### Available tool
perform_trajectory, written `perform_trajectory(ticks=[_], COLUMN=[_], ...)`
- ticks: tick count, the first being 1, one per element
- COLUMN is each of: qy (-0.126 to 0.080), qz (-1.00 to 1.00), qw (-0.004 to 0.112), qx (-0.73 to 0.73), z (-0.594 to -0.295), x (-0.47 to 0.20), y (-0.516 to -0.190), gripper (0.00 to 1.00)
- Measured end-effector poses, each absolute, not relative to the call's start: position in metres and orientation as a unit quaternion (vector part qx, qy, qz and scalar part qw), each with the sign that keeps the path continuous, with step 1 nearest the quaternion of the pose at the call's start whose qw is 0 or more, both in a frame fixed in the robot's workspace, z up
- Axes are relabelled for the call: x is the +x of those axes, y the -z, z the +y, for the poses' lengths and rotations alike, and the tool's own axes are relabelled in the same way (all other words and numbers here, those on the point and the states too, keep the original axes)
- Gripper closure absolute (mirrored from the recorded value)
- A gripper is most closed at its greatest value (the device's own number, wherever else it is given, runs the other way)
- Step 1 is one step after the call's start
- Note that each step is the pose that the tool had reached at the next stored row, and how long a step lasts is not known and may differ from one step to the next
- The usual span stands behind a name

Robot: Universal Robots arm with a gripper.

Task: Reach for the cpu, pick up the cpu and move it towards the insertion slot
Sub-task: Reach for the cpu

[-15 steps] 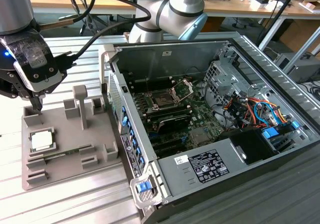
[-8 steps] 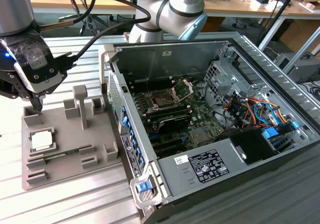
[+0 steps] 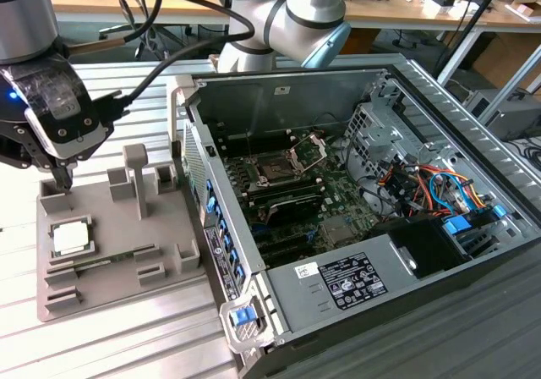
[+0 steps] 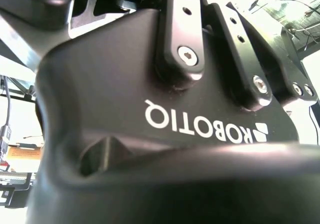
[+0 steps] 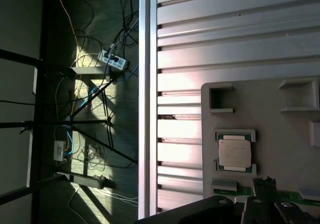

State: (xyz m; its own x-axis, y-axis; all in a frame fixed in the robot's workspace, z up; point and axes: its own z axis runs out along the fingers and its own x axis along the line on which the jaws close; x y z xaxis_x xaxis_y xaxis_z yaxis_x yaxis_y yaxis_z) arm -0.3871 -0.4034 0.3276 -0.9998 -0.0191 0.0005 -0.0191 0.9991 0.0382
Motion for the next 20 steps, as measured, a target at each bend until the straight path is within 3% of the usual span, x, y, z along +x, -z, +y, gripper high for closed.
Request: perform_trajectory(ticks=[20], qy=[0.019], qz=[-1.000], qw=[0.000], qx=[0.010], z=[-0.4036], x=[-0.3871], y=[-0.3222], gripper=[0.89])
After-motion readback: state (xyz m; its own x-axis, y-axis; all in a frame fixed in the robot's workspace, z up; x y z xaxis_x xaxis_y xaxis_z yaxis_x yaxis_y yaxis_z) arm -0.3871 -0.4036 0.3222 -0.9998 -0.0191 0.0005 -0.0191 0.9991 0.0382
